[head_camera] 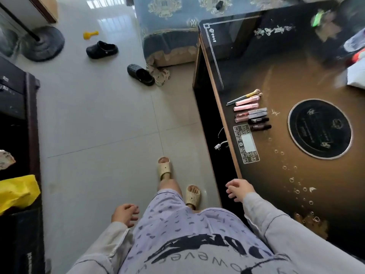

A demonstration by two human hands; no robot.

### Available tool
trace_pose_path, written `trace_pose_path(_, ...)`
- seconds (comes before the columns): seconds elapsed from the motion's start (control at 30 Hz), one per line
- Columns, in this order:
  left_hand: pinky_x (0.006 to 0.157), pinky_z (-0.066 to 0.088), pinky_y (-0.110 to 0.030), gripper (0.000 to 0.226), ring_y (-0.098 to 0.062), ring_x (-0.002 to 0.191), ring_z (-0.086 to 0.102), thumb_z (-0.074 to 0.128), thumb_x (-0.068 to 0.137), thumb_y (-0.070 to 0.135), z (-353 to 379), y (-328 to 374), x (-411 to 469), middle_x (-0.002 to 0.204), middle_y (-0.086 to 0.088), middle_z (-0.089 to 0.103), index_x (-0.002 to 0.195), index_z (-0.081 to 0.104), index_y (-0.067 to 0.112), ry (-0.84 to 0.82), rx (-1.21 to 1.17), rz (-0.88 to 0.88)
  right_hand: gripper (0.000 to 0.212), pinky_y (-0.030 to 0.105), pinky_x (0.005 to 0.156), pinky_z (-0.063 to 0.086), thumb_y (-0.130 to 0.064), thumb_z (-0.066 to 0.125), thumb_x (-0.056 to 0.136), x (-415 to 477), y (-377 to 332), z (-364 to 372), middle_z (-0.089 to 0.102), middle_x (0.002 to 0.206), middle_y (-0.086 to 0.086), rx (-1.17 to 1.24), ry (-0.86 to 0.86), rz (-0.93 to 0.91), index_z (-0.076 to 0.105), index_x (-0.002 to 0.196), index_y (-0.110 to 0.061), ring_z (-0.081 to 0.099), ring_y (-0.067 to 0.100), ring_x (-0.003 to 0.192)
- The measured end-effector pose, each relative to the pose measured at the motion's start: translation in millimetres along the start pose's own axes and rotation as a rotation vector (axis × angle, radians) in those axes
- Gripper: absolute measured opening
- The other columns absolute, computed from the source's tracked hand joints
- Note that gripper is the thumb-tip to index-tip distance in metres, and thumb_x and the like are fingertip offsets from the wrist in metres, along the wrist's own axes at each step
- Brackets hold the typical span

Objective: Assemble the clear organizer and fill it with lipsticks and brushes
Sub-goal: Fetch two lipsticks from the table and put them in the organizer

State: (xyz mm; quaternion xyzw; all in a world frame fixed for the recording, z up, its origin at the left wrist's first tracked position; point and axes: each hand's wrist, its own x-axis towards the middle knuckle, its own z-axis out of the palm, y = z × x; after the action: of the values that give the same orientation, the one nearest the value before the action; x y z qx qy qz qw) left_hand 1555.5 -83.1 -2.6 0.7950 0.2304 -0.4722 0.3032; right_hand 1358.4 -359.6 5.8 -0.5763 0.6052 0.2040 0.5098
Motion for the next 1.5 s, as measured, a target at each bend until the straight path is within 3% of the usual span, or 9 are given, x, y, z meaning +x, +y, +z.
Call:
trace_pose_path(0.1, 0.032, 0.029, -0.009, 0.023, -0.015, 0.044, 0.042, 0.045, 0.092, 0.002, -1, 55, 17, 0.065, -0.007, 0.048, 0.070, 0.051, 0.007, -0.061, 0.090, 0.028, 0.023, 0.021, 0.049, 0.039, 0.001, 0.043, 0.087, 11, -7, -4, 0.058, 0.070, 0.007, 0.057, 0.037, 0.070, 0.057, 0.076, -0.013, 0.047, 0.013, 0.051)
trace_pose_path(0.3, 0.053, 0.032, -0.022, 0.011, -0.018, 0.054, 0.044, 0.048, 0.092, 0.006, 16, 197, 39, 0.067, -0.004, 0.051, 0.081, 0.051, 0.007, -0.202, 0.396, 0.188, 0.029, 0.021, 0.046, 0.038, 0.003, 0.045, 0.086, 22, -15, 6, 0.057, 0.064, 0.009, 0.300, 0.185, 0.254, 0.057, 0.064, -0.012, 0.046, 0.016, 0.048)
trace_pose_path(0.47, 0.047, 0.034, -0.015, 0.027, -0.004, 0.033, 0.051, 0.047, 0.092, 0.006, 46, 318, 46, 0.065, -0.002, 0.052, 0.066, 0.050, 0.015, -0.296, 0.596, 0.384, 0.032, 0.022, 0.048, 0.038, 0.008, 0.050, 0.084, 25, -13, 44, 0.052, 0.049, 0.007, 0.568, 0.293, 0.429, 0.058, 0.057, -0.006, 0.045, 0.020, 0.044)
trace_pose_path(0.6, 0.037, 0.035, -0.010, 0.030, -0.002, 0.032, 0.052, 0.044, 0.092, 0.004, 72, 378, 46, 0.065, -0.001, 0.052, 0.066, 0.050, 0.017, -0.324, 0.773, 0.497, 0.028, 0.022, 0.055, 0.042, 0.003, 0.052, 0.086, 18, -19, 74, 0.060, 0.060, 0.010, 0.673, 0.265, 0.525, 0.062, 0.063, -0.009, 0.052, 0.021, 0.053)
trace_pose_path(0.7, 0.044, 0.037, -0.016, 0.030, -0.012, 0.044, 0.053, 0.044, 0.092, 0.003, 90, 395, 48, 0.066, -0.003, 0.052, 0.066, 0.051, 0.016, -0.350, 0.882, 0.507, 0.032, 0.023, 0.059, 0.044, 0.001, 0.052, 0.085, 10, -31, 86, 0.063, 0.070, 0.011, 0.749, 0.282, 0.582, 0.058, 0.058, -0.015, 0.058, 0.025, 0.063)
trace_pose_path(0.8, 0.051, 0.031, -0.020, 0.030, -0.016, 0.053, 0.046, 0.043, 0.092, 0.003, 105, 394, 51, 0.065, -0.003, 0.051, 0.066, 0.050, 0.015, -0.374, 0.997, 0.491, 0.032, 0.017, 0.044, 0.039, 0.001, 0.049, 0.085, 8, -45, 83, 0.056, 0.054, 0.005, 0.835, 0.313, 0.605, 0.059, 0.058, -0.013, 0.049, 0.018, 0.046)
trace_pose_path(1.13, 0.045, 0.030, -0.017, 0.024, -0.009, 0.031, 0.047, 0.047, 0.091, 0.003, 131, 368, 61, 0.061, -0.005, 0.052, 0.068, 0.052, 0.009, -0.330, 1.342, 0.434, 0.031, 0.020, 0.048, 0.039, -0.006, 0.048, 0.086, 24, -62, 15, 0.057, 0.059, -0.001, 1.030, 0.433, 0.481, 0.054, 0.060, -0.021, 0.051, 0.013, 0.051)
trace_pose_path(1.27, 0.048, 0.027, -0.019, 0.029, -0.013, 0.034, 0.049, 0.046, 0.090, 0.002, 160, 375, 55, 0.061, -0.005, 0.052, 0.064, 0.052, 0.011, -0.346, 1.356, 0.449, 0.030, 0.011, 0.036, 0.039, -0.002, 0.045, 0.085, 28, -58, 6, 0.056, 0.058, -0.002, 1.036, 0.455, 0.495, 0.055, 0.063, -0.019, 0.051, 0.011, 0.048)
trace_pose_path(1.5, 0.050, 0.036, -0.023, 0.023, -0.022, 0.061, 0.053, 0.044, 0.091, 0.004, 225, 386, 26, 0.085, -0.013, 0.063, 0.102, 0.062, -0.003, -0.417, 1.386, 0.577, 0.034, 0.011, 0.035, 0.034, -0.003, 0.044, 0.087, 35, -59, 1, 0.060, 0.075, 0.011, 0.965, 0.376, 0.556, 0.053, 0.059, -0.020, 0.049, 0.013, 0.047)
